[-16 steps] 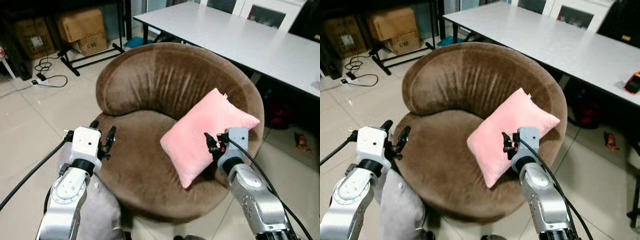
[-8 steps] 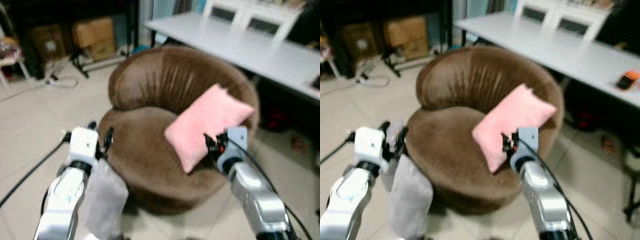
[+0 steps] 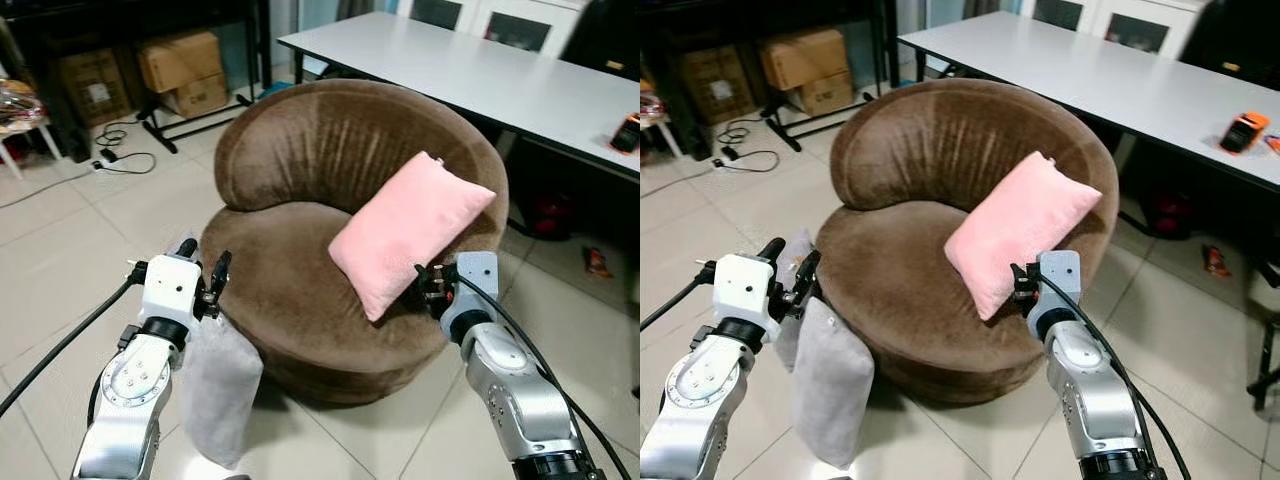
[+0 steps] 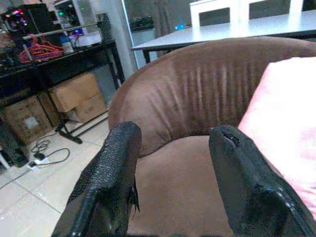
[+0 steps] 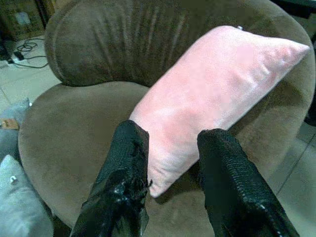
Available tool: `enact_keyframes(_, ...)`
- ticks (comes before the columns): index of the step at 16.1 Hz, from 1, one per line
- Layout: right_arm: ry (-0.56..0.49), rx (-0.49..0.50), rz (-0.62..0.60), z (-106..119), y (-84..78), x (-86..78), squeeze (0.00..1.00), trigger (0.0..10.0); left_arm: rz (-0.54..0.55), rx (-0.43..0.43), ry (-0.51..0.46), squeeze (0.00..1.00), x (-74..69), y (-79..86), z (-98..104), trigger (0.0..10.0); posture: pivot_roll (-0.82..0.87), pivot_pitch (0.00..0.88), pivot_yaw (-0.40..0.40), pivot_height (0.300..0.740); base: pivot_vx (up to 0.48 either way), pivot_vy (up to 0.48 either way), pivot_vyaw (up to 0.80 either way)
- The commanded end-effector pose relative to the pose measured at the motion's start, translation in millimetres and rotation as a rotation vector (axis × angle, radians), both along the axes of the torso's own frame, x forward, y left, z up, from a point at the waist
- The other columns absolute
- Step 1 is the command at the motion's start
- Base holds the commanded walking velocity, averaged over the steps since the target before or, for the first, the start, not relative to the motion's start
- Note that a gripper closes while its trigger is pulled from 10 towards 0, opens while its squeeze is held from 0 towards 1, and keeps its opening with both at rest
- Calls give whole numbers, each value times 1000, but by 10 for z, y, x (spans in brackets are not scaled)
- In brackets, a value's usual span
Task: Move the pillow to the sofa from floor
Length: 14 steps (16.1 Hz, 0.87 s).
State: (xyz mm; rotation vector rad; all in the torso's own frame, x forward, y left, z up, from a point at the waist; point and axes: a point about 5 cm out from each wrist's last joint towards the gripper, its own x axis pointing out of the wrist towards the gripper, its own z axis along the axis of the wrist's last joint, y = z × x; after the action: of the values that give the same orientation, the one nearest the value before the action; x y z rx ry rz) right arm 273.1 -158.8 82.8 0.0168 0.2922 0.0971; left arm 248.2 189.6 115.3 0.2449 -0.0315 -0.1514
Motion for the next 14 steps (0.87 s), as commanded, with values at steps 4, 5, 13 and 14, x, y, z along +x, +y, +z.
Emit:
enact_keyframes(4, -36, -14, 6, 93, -9, 58, 0, 10000, -15, -8, -1, 0, 28, -21, 1, 10000, -61, 0, -44, 740, 0, 319, 0)
enact_keyframes(5, -37, -15, 9, 97, -8, 66, 0, 10000, -15, -6, -2, 0, 33, -23, 3, 10000, -59, 0, -46, 740, 0, 360, 0)
enact_keyframes(13, -43, -9, 47, 105, 59, 90, 0, 10000, -19, -1, -3, 0, 49, -18, 9, 10000, -57, 0, -44, 740, 0, 361, 0)
enact_keyframes(14, -41, -8, 53, 104, 61, 93, 0, 10000, -21, -1, -4, 0, 51, -19, 10, 10000, -57, 0, -44, 740, 0, 364, 0)
